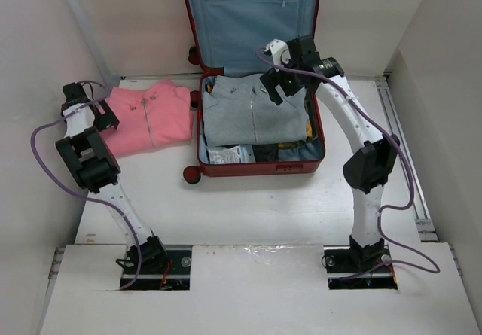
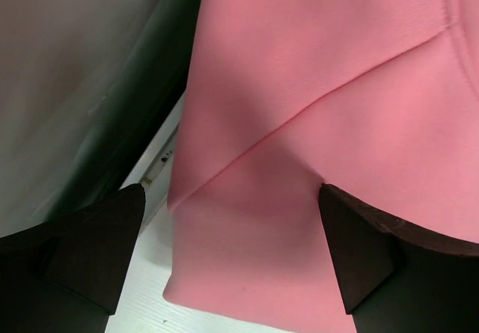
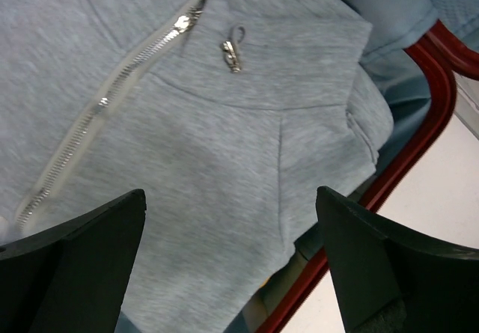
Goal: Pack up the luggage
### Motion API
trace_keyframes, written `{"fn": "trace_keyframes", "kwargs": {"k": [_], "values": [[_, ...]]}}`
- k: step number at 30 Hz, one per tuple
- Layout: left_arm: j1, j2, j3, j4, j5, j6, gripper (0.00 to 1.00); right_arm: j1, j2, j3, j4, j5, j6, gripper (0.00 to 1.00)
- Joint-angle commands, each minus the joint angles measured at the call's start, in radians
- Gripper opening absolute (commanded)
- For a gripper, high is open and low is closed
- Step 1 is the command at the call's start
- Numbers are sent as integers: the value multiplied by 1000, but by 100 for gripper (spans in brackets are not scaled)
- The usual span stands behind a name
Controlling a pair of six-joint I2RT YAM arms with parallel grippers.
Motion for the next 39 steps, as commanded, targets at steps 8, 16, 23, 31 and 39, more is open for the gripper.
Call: {"fn": "trace_keyframes", "kwargs": {"k": [8, 16, 23, 31, 39], "values": [[25, 40, -99, 41, 201, 56, 100, 60, -39, 49, -21, 68, -7, 99], [25, 51, -203, 13, 500, 152, 61, 60, -77, 58, -21, 123, -7, 99], [25, 60, -243, -50, 540, 231, 16, 51, -131, 58, -21, 169, -17, 99], [25, -76, -422, -128, 514, 316, 0, 51, -194, 6, -44, 199, -17, 99], [96, -55, -483, -127, 569, 224, 71, 69, -139, 55, -137, 175, -17, 99]]}}
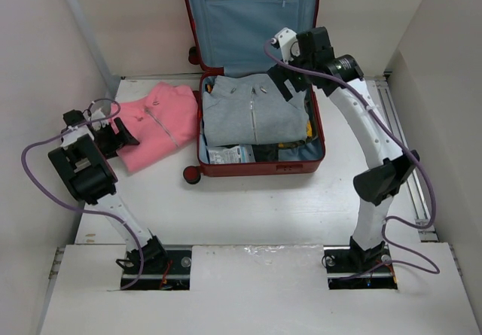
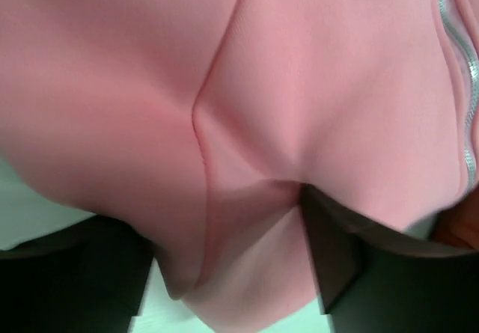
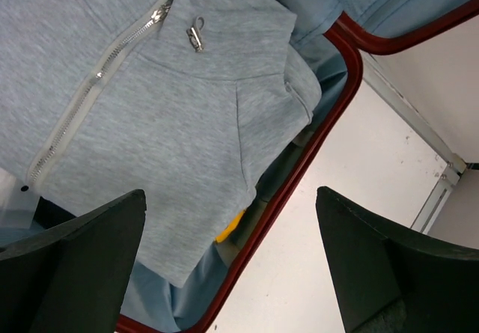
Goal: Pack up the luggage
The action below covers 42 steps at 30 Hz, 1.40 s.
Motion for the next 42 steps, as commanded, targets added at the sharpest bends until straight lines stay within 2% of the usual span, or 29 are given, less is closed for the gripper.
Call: {"fn": "trace_keyframes", "kwargs": {"k": [1, 4, 5, 6, 7, 12, 14, 16, 18, 19, 22, 29, 34, 42], "values": [[31, 102, -70, -213, -17, -13, 80, 26, 48, 82, -85, 9, -2, 99], [32, 79, -95, -179, -29, -56, 84, 53, 80, 160, -108, 19, -12, 99], [32, 65, -111, -158, -29, -69, 91, 53, 80, 173, -109, 19, -12, 99], [32, 40, -137, -133, -29, -85, 91, 64, 80, 173, -109, 19, -12, 99], [32, 39, -146, -86, -29, -103, 96, 64, 80, 173, -109, 19, -12, 99], [32, 93, -62, -85, 22, -168, 96, 64, 80, 173, -109, 41, -12, 99], [32, 131, -16, -99, 48, -177, 92, 64, 71, 182, -109, 55, -12, 99], [32, 171, 36, -119, 77, -177, 60, 64, 71, 191, -109, 64, -22, 99], [32, 196, 71, -151, 89, -177, 15, 64, 71, 191, -109, 73, -22, 99], [32, 205, 82, -151, 98, -177, 0, 64, 61, 200, -109, 82, -22, 99], [32, 205, 82, -151, 98, -143, 0, 64, 51, 200, -99, 92, -22, 99], [32, -5, 69, -183, 83, -48, 0, 55, 42, 170, -80, 111, -40, 99], [9, -137, 180, -272, 94, -36, 0, 46, 33, 150, -55, 111, -62, 99], [-53, -200, 315, -352, 152, -89, 0, 46, -41, 0, -3, 131, -91, 99]]}}
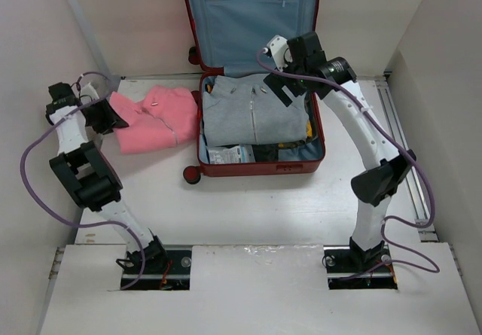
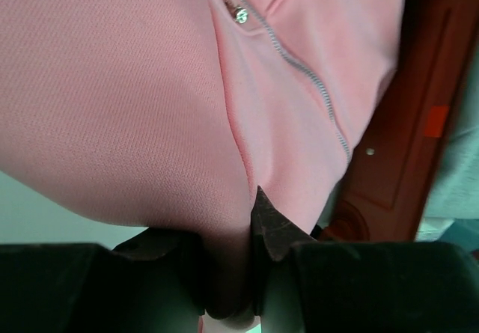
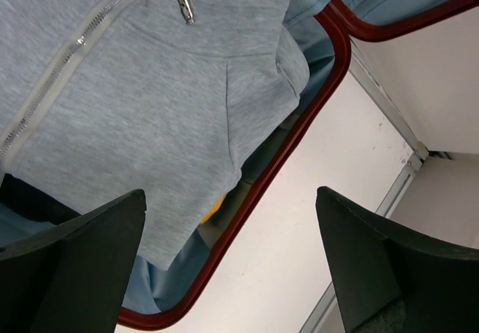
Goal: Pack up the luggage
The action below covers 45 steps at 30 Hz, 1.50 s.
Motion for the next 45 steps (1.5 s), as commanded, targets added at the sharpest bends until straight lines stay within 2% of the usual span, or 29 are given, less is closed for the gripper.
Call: {"fn": "trace_keyframes", "kwargs": {"k": [1, 7, 12, 20, 27, 33, 40, 44, 45], "values": [[-36, -75, 84, -67, 98, -26, 0, -4, -77, -36, 68, 24, -19, 99], [-134, -63, 274, -67, 123, -104, 0, -4, -96, -59, 68, 24, -19, 99], [-159, -30, 442, -7, 209, -280, 0, -4, -105, -80, 68, 24, -19, 99], [-177, -53, 499, 243, 232, -543, 0, 25, -123, -120, 68, 42, 12, 99], [-211, -63, 526, 552, 223, -836, 0, 34, -123, -85, 68, 31, 32, 99], [-220, -3, 643, 729, 232, -1041, 0, 34, -123, -76, 59, 21, 62, 99], [-343, 89, 791, 985, 210, -1265, 0, 23, -123, -110, 59, 34, 114, 99], [-470, 161, 899, 1114, 187, -1391, 0, -29, -177, -150, 41, 96, 193, 99], [-537, 173, 913, 1140, 187, -1408, 0, -44, -206, -163, 25, 110, 235, 99]]}}
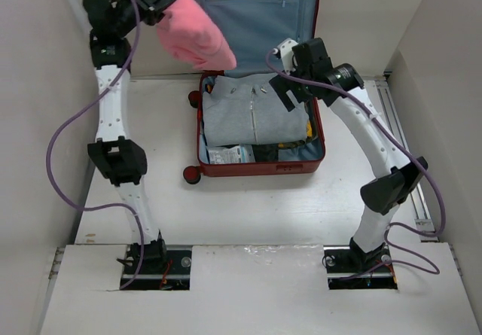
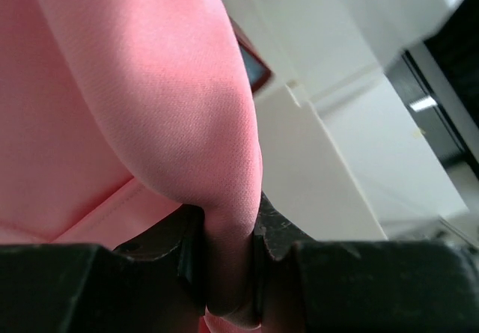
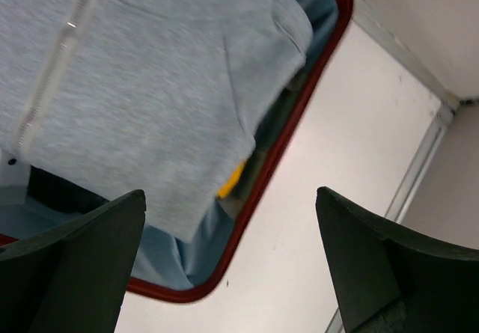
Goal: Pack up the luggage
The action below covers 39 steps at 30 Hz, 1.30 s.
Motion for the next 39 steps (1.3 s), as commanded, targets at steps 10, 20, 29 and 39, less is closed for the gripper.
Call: {"fn": "trace_keyframes", "kwargs": {"k": [10, 20, 29, 39], "values": [[-425, 81, 163, 552, -43, -212, 0, -187, -463, -269, -90, 157, 229, 99], [-459, 63, -217, 718, 69, -277, 0, -112, -577, -401, -109, 168, 265, 99], [-362, -153, -752, 271, 256, 212, 0, -54, -499, -449, -8, 114, 196, 99], [-305, -280, -812, -431, 56, 755, 0, -91, -270, -449, 167, -185, 99, 99]]}}
